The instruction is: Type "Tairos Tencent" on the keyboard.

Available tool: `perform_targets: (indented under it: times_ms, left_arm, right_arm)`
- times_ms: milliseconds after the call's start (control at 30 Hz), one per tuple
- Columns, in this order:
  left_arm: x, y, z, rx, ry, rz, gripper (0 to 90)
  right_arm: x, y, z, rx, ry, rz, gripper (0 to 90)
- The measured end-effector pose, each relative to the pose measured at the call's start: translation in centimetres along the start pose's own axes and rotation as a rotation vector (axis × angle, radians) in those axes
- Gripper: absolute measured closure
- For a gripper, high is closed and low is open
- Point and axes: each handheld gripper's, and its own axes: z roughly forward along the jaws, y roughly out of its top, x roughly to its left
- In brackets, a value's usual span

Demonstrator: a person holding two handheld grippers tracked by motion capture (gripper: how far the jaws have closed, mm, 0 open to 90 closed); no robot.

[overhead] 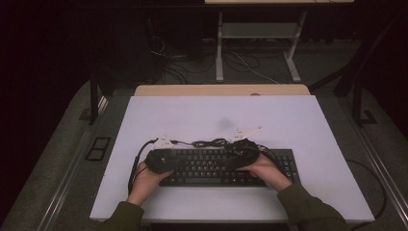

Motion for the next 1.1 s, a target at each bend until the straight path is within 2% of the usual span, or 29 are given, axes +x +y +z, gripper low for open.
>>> perform_targets:
  times_ms: [333, 1100]
  left_arm:
    - [0.5, 0.0, 0.4, 0.014, 0.016, -0.004, 89.0]
    - [0.2, -0.2, 1.1, 0.038, -0.009, 0.003, 89.0]
  right_arm:
    - [0.0, 0.0, 0.0, -0.001, 0.001, 0.001, 28.3]
    - [0.0, 0.0, 0.0, -0.001, -0.002, 0.002, 28.2]
